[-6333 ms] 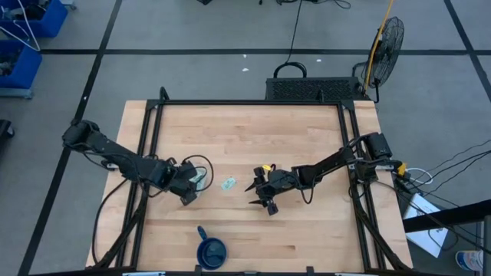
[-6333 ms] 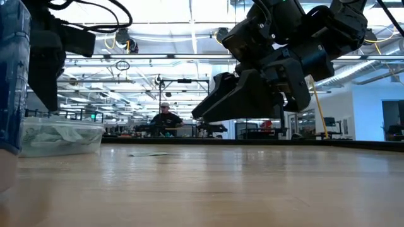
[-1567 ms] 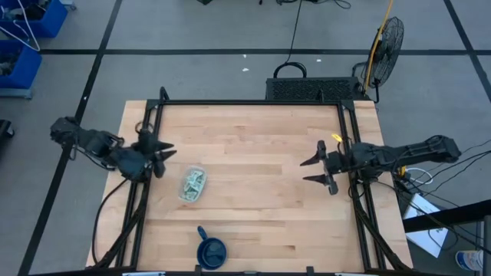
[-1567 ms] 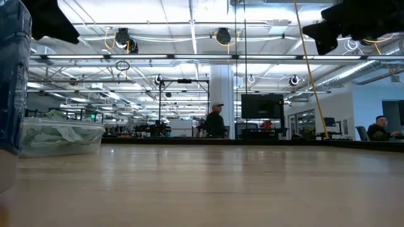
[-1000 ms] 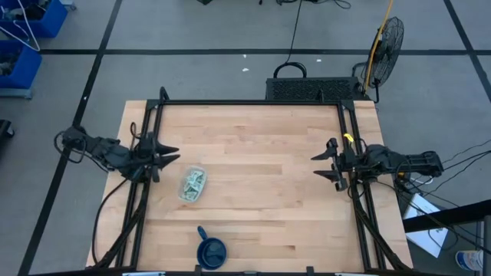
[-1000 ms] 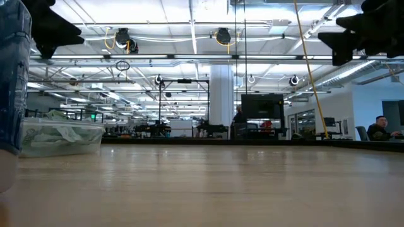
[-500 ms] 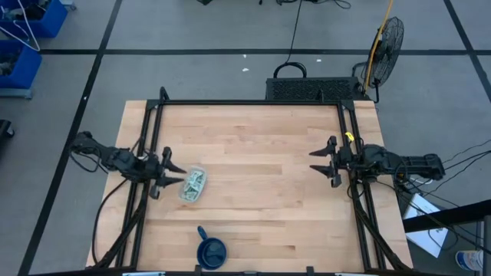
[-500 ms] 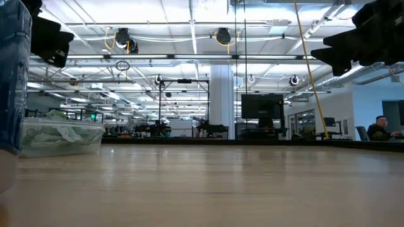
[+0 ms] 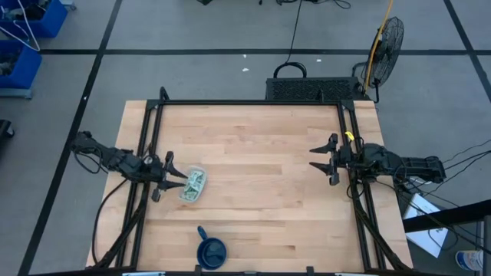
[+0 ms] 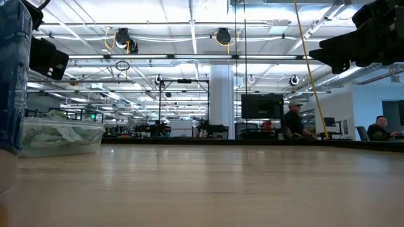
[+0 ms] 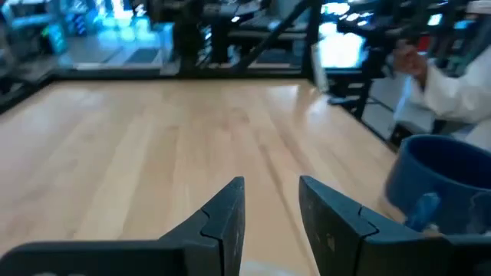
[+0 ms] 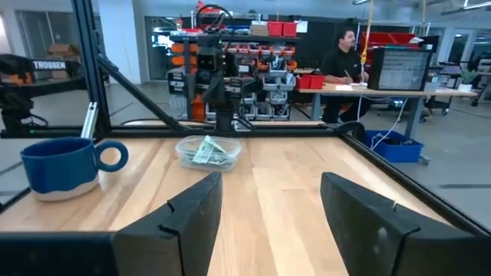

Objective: Pick and place Stevia / Truvia into bins
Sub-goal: Return to Home Position

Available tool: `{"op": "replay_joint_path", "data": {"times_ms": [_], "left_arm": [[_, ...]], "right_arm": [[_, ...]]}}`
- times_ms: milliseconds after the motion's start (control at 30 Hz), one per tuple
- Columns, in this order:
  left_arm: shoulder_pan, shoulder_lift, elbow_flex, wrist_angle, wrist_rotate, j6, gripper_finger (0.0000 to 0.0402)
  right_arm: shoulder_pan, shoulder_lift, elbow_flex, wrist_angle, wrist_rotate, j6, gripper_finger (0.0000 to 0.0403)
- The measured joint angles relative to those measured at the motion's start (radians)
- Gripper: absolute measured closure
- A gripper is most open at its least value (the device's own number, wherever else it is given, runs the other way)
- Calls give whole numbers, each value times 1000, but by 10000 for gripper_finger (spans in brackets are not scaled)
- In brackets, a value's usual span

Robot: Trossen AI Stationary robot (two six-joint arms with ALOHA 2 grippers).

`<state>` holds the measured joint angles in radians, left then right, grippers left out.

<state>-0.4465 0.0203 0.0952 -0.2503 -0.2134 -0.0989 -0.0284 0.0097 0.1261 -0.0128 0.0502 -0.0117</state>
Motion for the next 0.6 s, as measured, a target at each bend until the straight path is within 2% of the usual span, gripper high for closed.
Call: {"op": "replay_joint_path", "data": {"times_ms": [133, 433, 600], "left_arm": [[0, 12, 0, -2, -55, -17, 273], [0, 12, 0, -1, -58, -11, 273], [0, 12, 0, 0, -58, -11, 273]], "right_arm": [[0, 1, 0, -7, -1, 6, 188], [2, 1, 0, -59, 0, 64, 188], [2, 3, -73, -15, -5, 30, 188]]}}
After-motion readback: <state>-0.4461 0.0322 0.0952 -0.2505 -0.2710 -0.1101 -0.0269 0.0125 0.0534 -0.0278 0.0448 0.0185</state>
